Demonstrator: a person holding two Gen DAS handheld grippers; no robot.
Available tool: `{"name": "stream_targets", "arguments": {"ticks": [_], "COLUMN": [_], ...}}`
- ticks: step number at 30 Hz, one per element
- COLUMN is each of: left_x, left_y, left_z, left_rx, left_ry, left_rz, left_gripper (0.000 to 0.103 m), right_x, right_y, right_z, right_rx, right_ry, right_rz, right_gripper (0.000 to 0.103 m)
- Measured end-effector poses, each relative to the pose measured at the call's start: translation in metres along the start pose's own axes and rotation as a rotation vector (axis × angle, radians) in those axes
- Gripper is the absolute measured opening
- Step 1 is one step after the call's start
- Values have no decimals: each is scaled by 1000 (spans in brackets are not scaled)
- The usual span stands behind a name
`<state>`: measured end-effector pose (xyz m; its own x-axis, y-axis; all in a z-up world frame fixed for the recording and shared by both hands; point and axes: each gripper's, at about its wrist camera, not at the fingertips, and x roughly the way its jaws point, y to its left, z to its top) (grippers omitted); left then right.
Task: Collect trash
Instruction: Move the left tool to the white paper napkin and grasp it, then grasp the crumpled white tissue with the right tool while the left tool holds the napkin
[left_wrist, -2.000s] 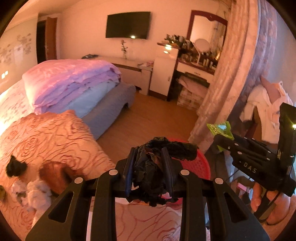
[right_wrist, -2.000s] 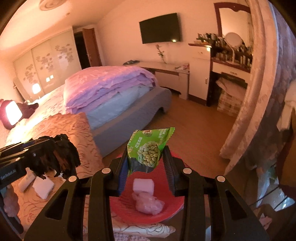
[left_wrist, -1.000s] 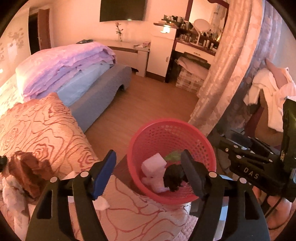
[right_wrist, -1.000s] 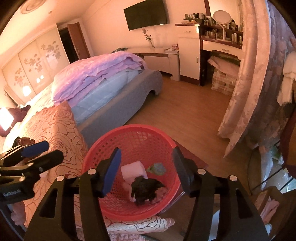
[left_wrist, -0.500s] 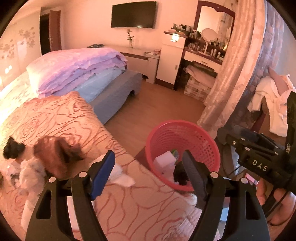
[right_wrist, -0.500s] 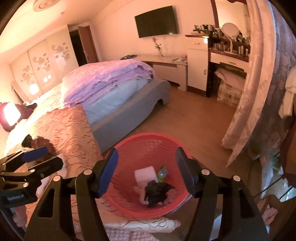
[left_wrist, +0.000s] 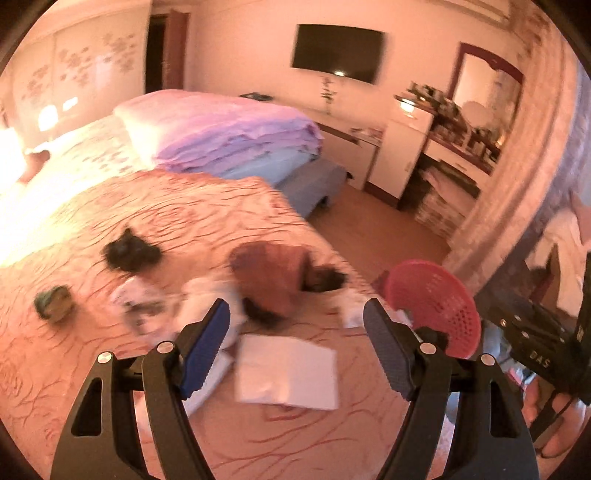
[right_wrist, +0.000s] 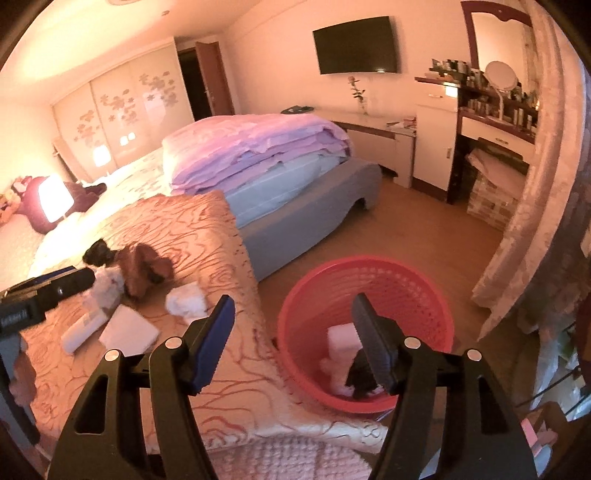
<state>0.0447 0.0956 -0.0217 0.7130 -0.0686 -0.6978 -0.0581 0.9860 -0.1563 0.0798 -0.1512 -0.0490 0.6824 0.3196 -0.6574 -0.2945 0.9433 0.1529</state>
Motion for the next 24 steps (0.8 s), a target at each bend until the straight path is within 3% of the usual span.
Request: {"name": "stream_targets", "arguments": {"ticks": [5, 14, 20, 22, 24], "left_x": [-5, 27, 53, 58, 59], "left_y": [20, -5, -2, 1, 1], "left_z": [-11, -36, -44, -46, -48], "left_rx": [-47, 41, 33, 34, 48], "left_ry": [11, 74, 142, 149, 140], "left_rz": [-2, -3, 22, 36, 42], "left_gripper": [72, 69, 39, 22, 16], "right_x": [-2, -3, 2, 4, 6], "right_y": [14, 21, 18, 17, 18], "right_z": [-2, -10, -14, -14, -16], "right_rx": [-11, -18, -14, -13, -15], "right_ry": [2, 12, 27, 33, 37], "right_rz": [27, 41, 45, 45, 44], "right_gripper": [64, 64, 64, 64, 64]}}
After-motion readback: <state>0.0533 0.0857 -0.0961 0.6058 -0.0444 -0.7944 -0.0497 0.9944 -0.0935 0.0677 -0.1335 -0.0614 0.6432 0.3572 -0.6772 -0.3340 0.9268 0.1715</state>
